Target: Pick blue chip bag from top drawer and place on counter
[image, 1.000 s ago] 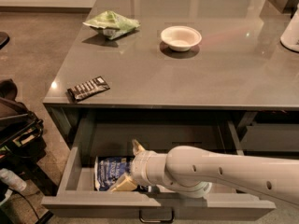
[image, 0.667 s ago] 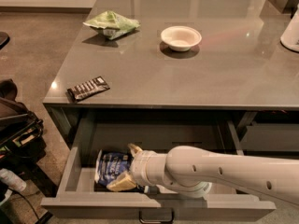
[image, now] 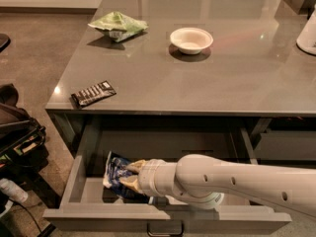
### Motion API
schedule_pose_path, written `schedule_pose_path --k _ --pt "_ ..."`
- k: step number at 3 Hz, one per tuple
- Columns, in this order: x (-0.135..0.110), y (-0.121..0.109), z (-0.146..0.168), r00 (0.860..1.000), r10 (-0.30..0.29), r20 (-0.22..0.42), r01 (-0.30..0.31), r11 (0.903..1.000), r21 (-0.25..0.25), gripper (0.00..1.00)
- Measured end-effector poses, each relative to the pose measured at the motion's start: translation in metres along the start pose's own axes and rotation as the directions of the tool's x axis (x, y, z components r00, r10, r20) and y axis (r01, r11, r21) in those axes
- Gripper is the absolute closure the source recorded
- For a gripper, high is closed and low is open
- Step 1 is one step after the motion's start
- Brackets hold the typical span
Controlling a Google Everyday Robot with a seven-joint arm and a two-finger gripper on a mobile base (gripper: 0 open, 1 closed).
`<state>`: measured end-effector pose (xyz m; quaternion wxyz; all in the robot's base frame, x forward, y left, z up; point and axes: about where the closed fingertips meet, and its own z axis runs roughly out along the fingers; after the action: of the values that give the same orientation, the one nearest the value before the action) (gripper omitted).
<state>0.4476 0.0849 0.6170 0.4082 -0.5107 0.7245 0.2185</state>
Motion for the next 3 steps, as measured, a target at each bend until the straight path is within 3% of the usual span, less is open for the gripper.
schedule_pose_path --k 1,2,3 --pt "0.0 0.0 0.0 1.0 0.0 0.0 0.0 1.0 0.0 0.88" --pt "0.0 0.0 0.0 1.0 0.0 0.0 0.0 1.0 0.0 1.0" --pt "-0.011 -0.003 -0.012 1.0 -0.015 0.014 0.015 0.9996 -0.022 1.0"
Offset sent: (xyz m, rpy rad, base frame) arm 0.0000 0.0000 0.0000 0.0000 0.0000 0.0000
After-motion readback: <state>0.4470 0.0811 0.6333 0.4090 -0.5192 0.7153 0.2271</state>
